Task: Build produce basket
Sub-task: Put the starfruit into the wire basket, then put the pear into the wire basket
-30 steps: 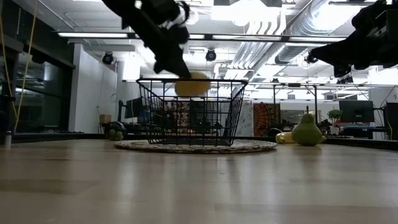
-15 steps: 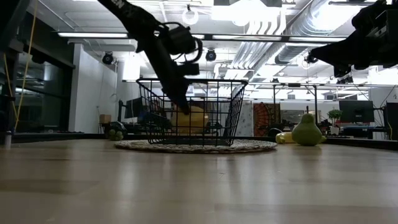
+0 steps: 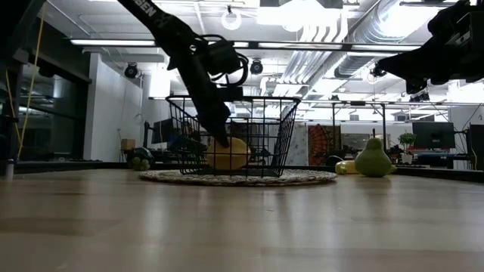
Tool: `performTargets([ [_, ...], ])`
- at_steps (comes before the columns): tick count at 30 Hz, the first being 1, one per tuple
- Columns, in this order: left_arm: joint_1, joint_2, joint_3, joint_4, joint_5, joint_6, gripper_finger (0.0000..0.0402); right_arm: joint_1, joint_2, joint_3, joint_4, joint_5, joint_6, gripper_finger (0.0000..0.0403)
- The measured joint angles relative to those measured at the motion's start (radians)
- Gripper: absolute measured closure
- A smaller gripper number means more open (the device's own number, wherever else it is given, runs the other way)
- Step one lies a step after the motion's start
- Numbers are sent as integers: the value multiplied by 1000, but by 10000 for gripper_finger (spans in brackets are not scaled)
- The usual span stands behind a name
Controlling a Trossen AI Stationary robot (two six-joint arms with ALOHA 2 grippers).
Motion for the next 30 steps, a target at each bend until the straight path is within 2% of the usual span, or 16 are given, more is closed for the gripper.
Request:
performTargets([
  [8,0,0,1,-24,-9,-41,239,0,0,0,0,0,0,402],
  [14,0,0,83,-111,-6,-61,180,0,0,0,0,0,0,402],
  [20,0,0,268,-273,-7,-63,161,0,0,0,0,0,0,402],
  [23,0,-3,390,-367,12,-127,161,0,0,0,0,0,0,402],
  [26,0,-42,459,-390,112,-232,161,0,0,0,0,0,0,402],
  [30,-13,-159,433,-279,249,-358,161,0,0,0,0,0,0,402],
])
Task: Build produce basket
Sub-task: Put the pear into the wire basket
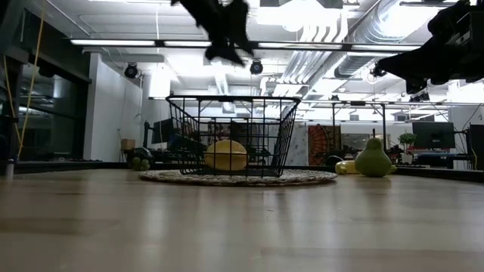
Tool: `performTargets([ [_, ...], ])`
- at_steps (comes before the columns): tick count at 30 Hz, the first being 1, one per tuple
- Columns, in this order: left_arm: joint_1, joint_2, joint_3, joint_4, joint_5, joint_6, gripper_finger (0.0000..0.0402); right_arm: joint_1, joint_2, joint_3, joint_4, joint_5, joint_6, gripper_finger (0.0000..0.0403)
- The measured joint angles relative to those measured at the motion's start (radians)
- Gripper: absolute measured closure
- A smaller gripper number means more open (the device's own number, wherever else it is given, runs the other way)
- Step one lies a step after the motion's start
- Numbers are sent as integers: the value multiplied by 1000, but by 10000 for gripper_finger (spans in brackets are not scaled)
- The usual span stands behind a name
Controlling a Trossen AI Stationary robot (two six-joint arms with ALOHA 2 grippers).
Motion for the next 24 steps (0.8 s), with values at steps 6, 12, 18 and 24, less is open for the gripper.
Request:
performTargets([
  [6,-79,-253,-201,255,29,-97,161,0,0,0,0,0,0,402],
  [12,-196,-527,-501,547,-58,-171,161,0,0,0,0,0,0,402],
  [18,-294,-765,-735,692,-192,-226,161,0,0,0,38,0,8,402],
  [24,-346,-943,-863,719,-234,-246,161,0,0,0,271,0,293,402],
])
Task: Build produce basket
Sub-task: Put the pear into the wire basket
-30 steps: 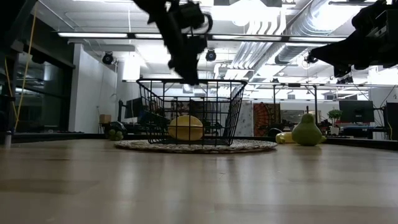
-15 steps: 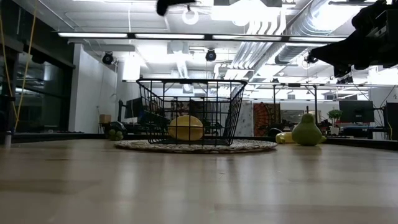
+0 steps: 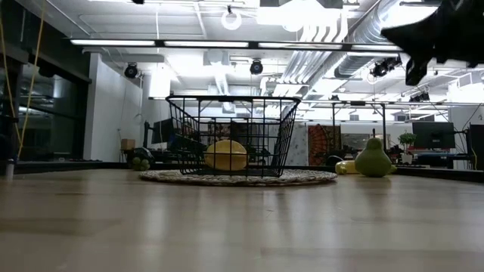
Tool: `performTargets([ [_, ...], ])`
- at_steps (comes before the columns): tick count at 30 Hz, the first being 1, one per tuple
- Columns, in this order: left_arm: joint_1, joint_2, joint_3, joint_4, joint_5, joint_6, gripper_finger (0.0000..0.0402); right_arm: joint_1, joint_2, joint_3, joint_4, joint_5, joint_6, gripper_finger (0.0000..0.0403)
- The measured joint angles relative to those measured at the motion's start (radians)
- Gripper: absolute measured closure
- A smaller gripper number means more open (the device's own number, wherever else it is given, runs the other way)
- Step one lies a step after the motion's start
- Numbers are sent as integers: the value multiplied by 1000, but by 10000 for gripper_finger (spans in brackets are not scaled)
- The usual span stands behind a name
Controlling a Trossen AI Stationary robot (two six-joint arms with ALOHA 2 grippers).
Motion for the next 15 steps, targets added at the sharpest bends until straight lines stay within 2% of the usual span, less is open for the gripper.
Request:
performTargets([
  [4,-11,-65,-61,-2,-7,-29,161,0,0,0,131,1,149,402],
  [8,-22,-96,-125,14,-14,-56,163,0,0,2,157,56,120,402],
  [15,-43,-112,-251,135,-21,-93,196,0,5,9,170,60,156,402],
])
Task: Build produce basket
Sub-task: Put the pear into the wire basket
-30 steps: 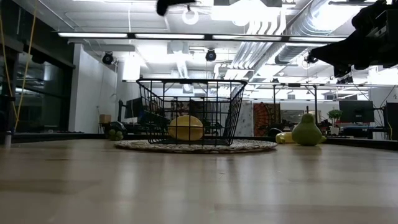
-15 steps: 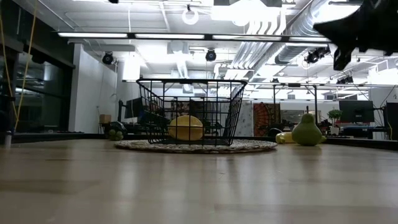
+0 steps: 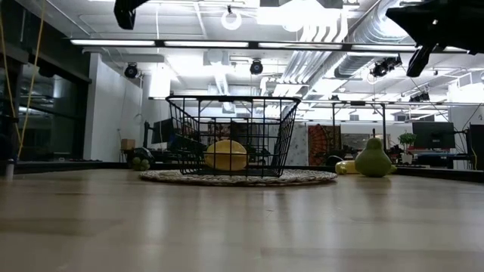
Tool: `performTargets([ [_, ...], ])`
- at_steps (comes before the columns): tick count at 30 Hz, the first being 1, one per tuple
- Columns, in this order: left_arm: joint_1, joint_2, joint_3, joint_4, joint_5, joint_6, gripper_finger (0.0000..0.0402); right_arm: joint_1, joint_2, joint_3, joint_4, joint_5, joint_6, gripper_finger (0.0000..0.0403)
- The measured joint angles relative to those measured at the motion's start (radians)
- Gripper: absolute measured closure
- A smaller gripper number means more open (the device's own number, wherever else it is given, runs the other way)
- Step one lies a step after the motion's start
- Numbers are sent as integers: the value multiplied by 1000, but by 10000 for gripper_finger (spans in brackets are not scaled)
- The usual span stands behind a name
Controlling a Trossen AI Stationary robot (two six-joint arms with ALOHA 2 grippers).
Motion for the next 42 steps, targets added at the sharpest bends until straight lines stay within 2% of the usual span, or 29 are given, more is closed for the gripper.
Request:
performTargets([
  [5,0,2,-15,-17,-5,-19,215,0,92,141,-81,36,-46,402],
  [9,0,2,-16,-24,-3,-19,220,0,221,338,-346,123,-128,402],
  [13,0,-2,-16,-23,-2,-2,220,0,358,527,-599,228,-126,402],
  [18,0,-5,-16,-24,-1,7,220,-1,505,730,-974,378,34,375],
  [23,0,-7,-16,-24,-1,5,220,-83,624,864,-1368,456,281,288],
  [28,0,-7,-16,-24,-1,0,220,-266,739,931,-1556,347,360,182],
  [32,0,-7,-16,-24,2,-19,220,-463,840,934,-1582,222,426,130],
  [38,0,-7,-16,-24,2,-19,220,-715,1019,935,-1555,60,337,122],
  [42,1,-7,-16,-24,2,-20,220,-798,1127,935,-1506,-20,295,125],
])
